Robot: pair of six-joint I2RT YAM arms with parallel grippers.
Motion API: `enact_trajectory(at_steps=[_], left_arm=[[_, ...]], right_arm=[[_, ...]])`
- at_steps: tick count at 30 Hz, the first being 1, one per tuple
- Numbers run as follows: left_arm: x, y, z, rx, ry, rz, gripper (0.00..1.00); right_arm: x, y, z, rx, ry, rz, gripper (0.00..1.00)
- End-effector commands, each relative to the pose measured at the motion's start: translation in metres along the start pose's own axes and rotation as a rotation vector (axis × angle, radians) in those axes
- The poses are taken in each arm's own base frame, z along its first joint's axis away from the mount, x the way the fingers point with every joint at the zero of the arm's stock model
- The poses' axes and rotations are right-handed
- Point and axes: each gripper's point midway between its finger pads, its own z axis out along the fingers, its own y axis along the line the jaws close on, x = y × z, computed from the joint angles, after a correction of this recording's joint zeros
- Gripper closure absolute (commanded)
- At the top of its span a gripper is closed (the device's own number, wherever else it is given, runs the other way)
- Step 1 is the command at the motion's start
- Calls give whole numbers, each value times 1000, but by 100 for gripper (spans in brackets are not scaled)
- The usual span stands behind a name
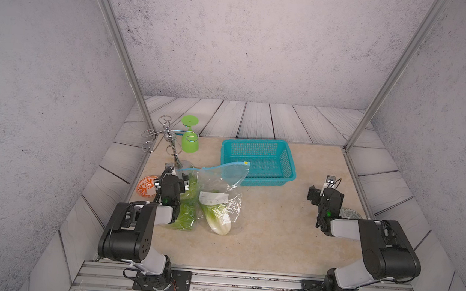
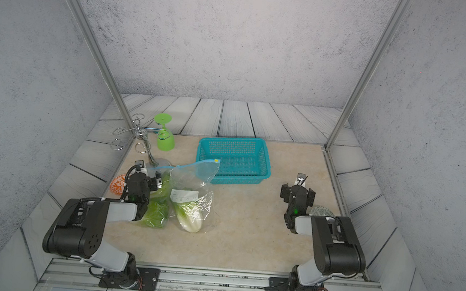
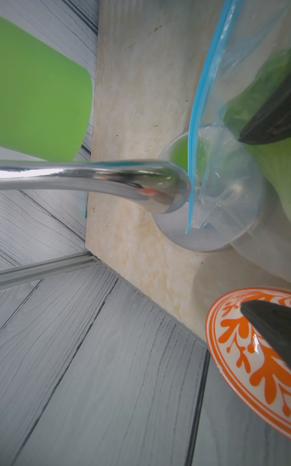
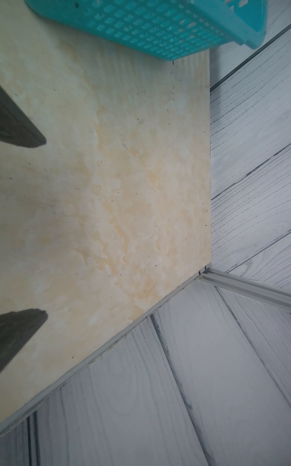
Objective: Put the chinese cabbages into a zipper bag and zip it
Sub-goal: Reset both arms
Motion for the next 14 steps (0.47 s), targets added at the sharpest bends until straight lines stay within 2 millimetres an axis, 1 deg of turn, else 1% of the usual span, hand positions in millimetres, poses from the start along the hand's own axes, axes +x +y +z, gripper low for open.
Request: enact_trajectory(at_steps=[1,9,11,14], left_arm=[[6,2,1,-6,29,11,1],[5,2,1,-6,29,11,2],[6,-4,0,27,22,32,1],[6,-4,-1,30,19,35,1]], right_arm=[[-4,-3,2,17,-3,14,1],[-4,-3,2,16,-5,14,1],[-4,-3,2,17,-3,14,1],[-4,-3,2,17,-4,14,1]])
